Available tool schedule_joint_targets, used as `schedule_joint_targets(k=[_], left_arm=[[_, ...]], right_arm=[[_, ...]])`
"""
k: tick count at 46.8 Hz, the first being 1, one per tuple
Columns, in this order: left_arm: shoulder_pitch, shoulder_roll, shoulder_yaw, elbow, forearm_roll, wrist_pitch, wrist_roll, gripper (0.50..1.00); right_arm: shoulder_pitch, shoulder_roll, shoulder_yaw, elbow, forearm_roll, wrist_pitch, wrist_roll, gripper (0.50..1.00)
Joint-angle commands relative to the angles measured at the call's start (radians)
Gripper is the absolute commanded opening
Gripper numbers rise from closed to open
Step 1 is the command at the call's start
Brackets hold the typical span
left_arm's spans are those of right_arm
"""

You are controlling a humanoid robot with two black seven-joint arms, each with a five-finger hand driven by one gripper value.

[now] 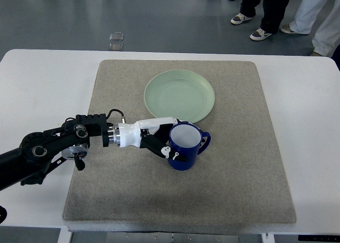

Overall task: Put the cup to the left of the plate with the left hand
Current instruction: 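Close the left hand fingers around the blue mug body, then lift the blue mug and carry it past the plate, away from the robot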

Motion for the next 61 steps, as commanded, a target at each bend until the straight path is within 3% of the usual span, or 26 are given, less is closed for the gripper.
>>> schedule_joint_targets(k=[1,25,47,61], left_arm=[[-0.001,0.0,-0.002,-0.002,-0.003,0.0,0.0,0.782],[-0.001,0.001,-0.081,-0.008,-0.012,0.025,-0.008,0.776],[-0.002,0.017,-0.194,0.004,-0.023,0.226,-0.008,0.778],[-0.001,0.018,-0.246,0.087,-0.024,0.365,-0.008,0.778]], right_arm=[[0.0,0.0,0.0,0.0,-0.001,0.0,0.001,0.932],[0.0,0.0,0.0,0.0,-0.001,0.0,0.001,0.932],[0.0,0.0,0.0,0.0,-0.001,0.0,0.001,0.932],[0.0,0.0,0.0,0.0,-0.001,0.0,0.001,0.932]])
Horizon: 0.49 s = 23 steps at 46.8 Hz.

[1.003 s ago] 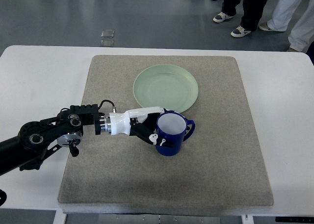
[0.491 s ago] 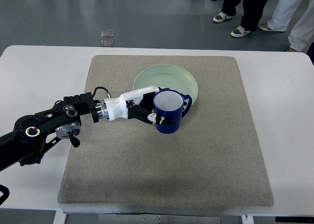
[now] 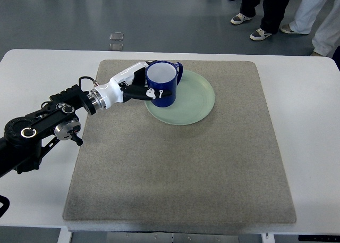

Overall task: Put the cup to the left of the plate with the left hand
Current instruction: 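Lift the blue mug and carry it past the plate, away from the robot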

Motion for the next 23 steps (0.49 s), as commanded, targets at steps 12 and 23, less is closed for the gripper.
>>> schedule_joint_targets(k=[12,23], left_arm=[[0.002,0.001,-0.055,0.082,-0.046,0.117,0.0,0.778],[0.008,0.009,-0.055,0.148,-0.064,0.148,-0.035,0.778]], right_arm=[[0.0,0.0,0.0,0.0,0.001,0.0,0.001,0.932],[0.0,0.0,0.0,0.0,0.0,0.0,-0.001,0.932]])
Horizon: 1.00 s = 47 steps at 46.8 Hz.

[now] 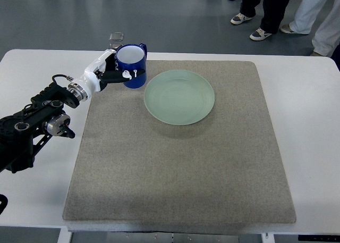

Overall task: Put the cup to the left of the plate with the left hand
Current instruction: 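Lift the blue mug and carry it past the plate, away from the robot, then lower the blue mug onto the mat and open the left hand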

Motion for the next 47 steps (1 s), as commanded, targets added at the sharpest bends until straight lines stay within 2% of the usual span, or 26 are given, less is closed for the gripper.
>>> schedule_joint_targets(k=[1,5,17,36,44,47], left_arm=[[0.001,0.001,0.0,0.024,-0.002,0.0,-0.031,0.778],[0.004,0.001,0.002,0.047,-0.002,0.0,-0.065,0.78],[0.01,-0.007,0.005,0.093,-0.002,-0.004,-0.11,0.782],[0.014,-0.036,0.018,0.142,0.0,-0.001,-0.113,0.782],[0.014,-0.042,0.017,0.142,-0.002,0.005,-0.113,0.814],[0.016,-0.044,0.015,0.144,-0.002,0.006,-0.113,0.844]], right_arm=[[0.0,0.0,0.0,0.0,0.0,0.0,-0.001,0.932],[0.0,0.0,0.0,0.0,0.001,0.0,-0.001,0.932],[0.0,0.0,0.0,0.0,0.001,0.0,0.001,0.932],[0.0,0.0,0.0,0.0,0.0,0.0,-0.001,0.932],[0.0,0.0,0.0,0.0,0.0,0.0,-0.001,0.932],[0.0,0.0,0.0,0.001,0.0,0.0,0.001,0.932]])
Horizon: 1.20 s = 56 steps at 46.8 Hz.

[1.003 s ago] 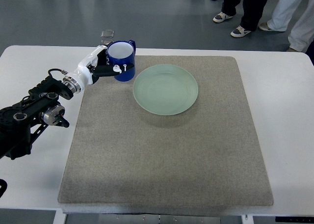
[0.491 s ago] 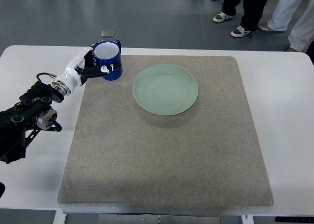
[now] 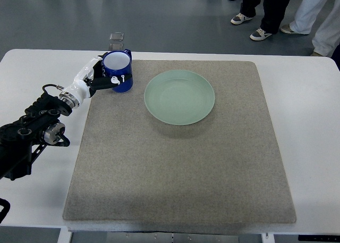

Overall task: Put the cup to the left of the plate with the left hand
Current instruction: 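Lower the blue mug onto the mat and open the left hand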

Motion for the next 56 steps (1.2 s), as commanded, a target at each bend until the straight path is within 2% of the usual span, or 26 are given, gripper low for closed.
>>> schedule_joint_targets(k=[1,5,8,11,30,41,56], left_arm=[[0.001,-0.002,-0.002,-0.001,0.0,0.001,0.0,0.844],[0.008,-0.002,-0.002,0.001,-0.002,0.003,0.0,0.887],[0.009,-0.006,-0.002,-0.001,-0.002,0.003,0.0,0.891],[0.012,-0.006,0.0,0.001,-0.002,0.003,0.0,0.921],[0.017,-0.006,-0.002,-0.001,-0.002,0.003,0.0,0.936],[0.015,-0.003,-0.017,-0.004,-0.006,0.003,0.0,0.964],[0.017,0.037,-0.017,-0.005,-0.186,-0.005,0.0,0.992]], right_arm=[[0.0,0.0,0.0,0.0,0.0,0.0,0.0,0.932],[0.0,0.0,0.0,0.0,0.0,0.0,0.001,0.932],[0.0,0.0,0.0,0.0,0.0,0.0,0.0,0.932],[0.0,0.0,0.0,0.0,0.0,0.0,0.0,0.932],[0.0,0.0,0.0,0.0,0.0,0.0,0.0,0.932],[0.0,0.0,0.0,0.0,0.001,0.0,0.001,0.932],[0.0,0.0,0.0,0.0,0.0,0.0,0.0,0.932]])
